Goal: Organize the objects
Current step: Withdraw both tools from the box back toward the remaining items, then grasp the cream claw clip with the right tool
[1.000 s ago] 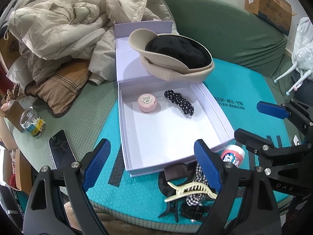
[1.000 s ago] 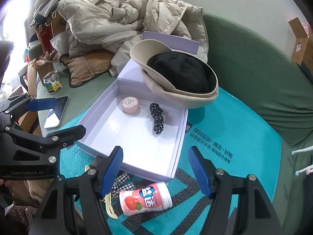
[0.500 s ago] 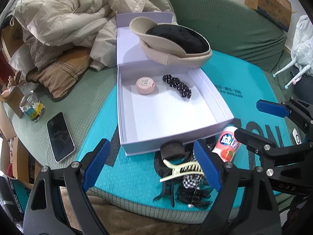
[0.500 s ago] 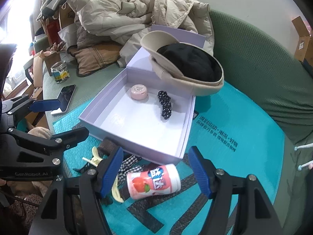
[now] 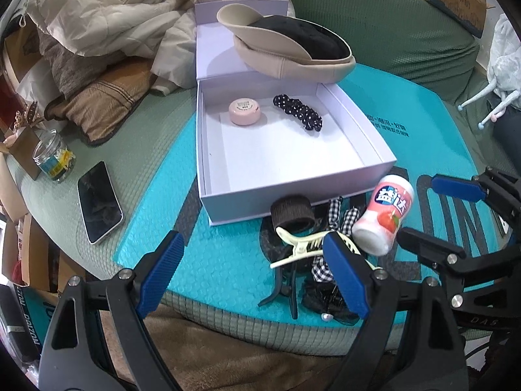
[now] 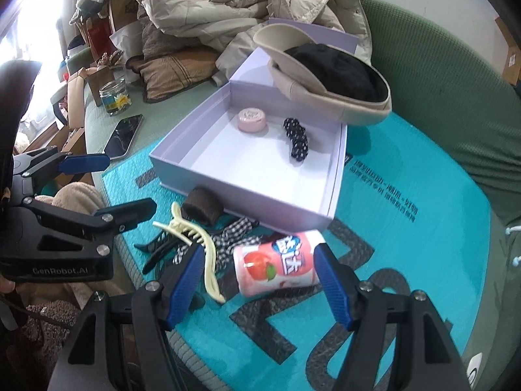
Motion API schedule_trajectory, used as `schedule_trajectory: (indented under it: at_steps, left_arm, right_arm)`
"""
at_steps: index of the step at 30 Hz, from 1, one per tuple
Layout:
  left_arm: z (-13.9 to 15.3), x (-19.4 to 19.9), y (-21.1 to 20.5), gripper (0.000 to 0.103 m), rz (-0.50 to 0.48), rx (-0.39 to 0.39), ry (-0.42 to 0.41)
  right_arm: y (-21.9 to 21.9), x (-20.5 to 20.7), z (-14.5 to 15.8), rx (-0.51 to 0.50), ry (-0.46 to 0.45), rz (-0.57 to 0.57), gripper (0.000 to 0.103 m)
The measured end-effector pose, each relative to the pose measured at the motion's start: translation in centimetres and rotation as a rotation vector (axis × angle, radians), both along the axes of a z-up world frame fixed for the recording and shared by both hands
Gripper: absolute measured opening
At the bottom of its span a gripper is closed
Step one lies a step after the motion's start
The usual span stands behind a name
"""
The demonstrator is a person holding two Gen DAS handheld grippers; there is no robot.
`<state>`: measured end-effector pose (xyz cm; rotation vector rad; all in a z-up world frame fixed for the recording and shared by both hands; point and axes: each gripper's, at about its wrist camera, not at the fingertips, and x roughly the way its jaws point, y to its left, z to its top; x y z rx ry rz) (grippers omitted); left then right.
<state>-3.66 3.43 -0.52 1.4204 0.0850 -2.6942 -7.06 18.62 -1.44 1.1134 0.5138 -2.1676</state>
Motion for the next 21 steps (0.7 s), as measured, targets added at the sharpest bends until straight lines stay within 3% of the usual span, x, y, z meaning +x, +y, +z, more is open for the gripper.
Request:
schedule_trajectory:
  at_steps: [7,21]
  left_arm:
    - [-1.4,0.3,0.3,0.087,-0.013,-0.002,-0.035]
    - [-3.6,0.8,-0.7,0.087,0.002,0.04,-0.093]
  right_arm:
    - [0.7,0.3,-1.2,-0.004,-0.037,0.007,0.07]
    - [-2.4,0.8,-2.1,-0.03,-0.053,0.146,0.07]
